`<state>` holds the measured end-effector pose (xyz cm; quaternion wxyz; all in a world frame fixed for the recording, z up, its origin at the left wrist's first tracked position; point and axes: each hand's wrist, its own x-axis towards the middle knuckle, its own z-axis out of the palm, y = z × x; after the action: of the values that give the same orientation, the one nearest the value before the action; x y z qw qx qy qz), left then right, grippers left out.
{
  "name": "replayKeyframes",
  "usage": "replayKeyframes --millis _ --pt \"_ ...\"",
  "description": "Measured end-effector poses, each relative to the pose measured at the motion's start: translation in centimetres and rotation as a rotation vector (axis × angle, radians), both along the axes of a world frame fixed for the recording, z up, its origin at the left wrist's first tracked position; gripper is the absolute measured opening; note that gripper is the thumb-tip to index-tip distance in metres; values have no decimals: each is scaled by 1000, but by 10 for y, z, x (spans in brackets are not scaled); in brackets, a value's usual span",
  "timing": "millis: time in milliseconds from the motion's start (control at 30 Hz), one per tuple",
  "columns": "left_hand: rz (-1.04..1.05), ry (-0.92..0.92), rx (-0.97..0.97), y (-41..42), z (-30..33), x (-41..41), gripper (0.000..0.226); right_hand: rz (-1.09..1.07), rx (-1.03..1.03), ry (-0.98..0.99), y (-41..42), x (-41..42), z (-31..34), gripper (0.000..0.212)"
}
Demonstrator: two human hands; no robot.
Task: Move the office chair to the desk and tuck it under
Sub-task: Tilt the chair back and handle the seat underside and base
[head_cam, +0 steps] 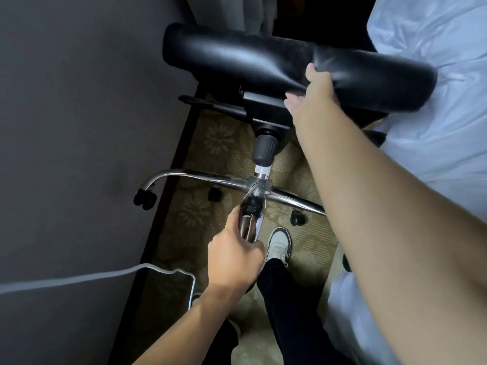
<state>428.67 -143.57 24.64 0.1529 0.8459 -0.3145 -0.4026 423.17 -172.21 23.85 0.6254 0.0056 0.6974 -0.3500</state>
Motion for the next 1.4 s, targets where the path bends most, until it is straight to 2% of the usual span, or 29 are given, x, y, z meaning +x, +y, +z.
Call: replayKeyframes --millis 433,667,767,900,1100,1233,1400 --pt "-20 6 -68 91 -14 4 73 -115 -64 -9 92 7 16 50" --pt "-19 31 -128 169 -40 8 73 -197 -188 -61 176 15 29 61" --pt "-28 50 -125 204 -53 9 75 -246 -221 -77 216 17 36 57" --pt "-40 107 -133 247 -64 12 75 -263 -243 -110 267 20 43 76" --pt "-73 179 -121 300 -80 17 85 -237 -269 -139 329 20 49 64" --pt "-106 88 -136 320 -87 22 86 -197 -283 -207 356 17 42 51" --pt "-241 -9 -106 334 -94 38 85 -218 -288 -282 371 17 39 48"
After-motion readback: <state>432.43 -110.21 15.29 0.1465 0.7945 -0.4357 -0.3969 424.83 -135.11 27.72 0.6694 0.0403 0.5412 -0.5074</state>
